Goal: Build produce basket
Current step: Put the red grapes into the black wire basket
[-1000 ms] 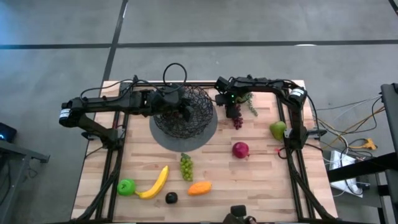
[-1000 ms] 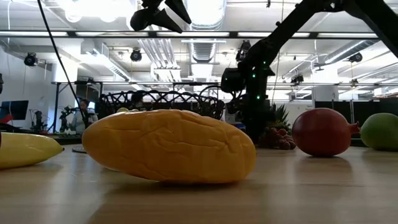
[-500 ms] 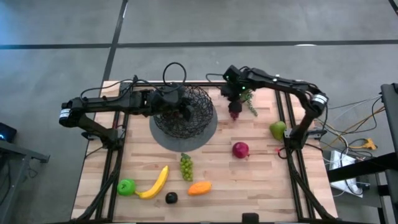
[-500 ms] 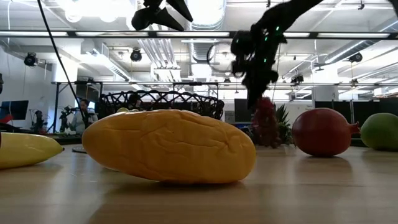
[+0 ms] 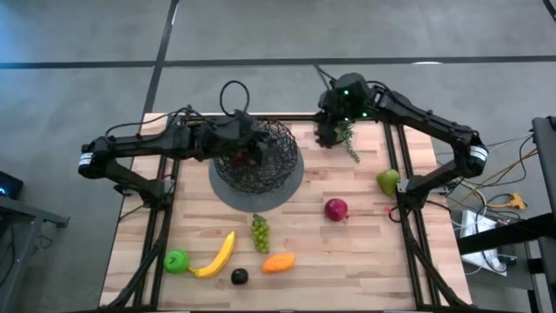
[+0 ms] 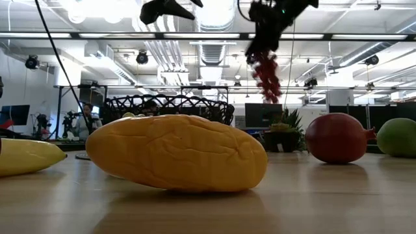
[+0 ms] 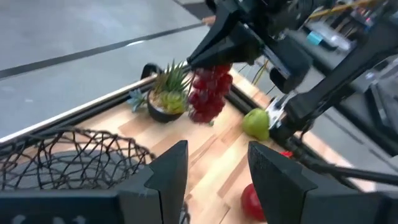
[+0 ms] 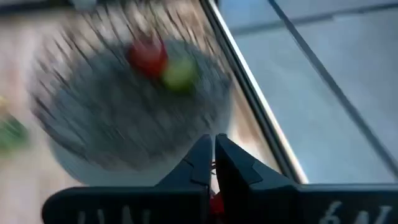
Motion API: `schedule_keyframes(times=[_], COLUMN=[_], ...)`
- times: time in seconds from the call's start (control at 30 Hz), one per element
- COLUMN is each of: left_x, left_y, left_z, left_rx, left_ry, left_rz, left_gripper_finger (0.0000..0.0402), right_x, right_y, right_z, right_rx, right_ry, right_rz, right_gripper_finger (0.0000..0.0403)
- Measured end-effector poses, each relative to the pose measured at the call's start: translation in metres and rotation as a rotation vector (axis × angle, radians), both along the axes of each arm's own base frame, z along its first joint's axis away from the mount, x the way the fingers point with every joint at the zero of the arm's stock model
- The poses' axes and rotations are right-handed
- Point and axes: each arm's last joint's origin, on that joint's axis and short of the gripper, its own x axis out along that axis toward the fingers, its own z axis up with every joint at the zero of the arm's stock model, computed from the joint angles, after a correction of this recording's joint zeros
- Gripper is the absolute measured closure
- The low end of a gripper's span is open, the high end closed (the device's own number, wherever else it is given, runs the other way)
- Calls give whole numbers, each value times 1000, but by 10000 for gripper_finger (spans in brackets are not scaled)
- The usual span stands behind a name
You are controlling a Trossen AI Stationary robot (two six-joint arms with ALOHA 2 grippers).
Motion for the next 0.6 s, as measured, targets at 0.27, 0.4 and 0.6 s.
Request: schedule_keyframes(times=[0.27,0.4,0.6], left_x=[-40,-61,-75], left_y=[-4,-5,-7], left_z=[35,44,49], left_rx=[56,70,75], left_ry=[-118,-159,-165], left_rz=[-17,-2,8], left_gripper_finger=[249,249,249], right_x=[47,77,116], right_y=[5,-3,-18], right_z=[7,-17,-74], right_rx=[155,209,308], right_ry=[-317,-342,-294], right_rz=[45,27,-21], right_gripper_finger=[394,394,394])
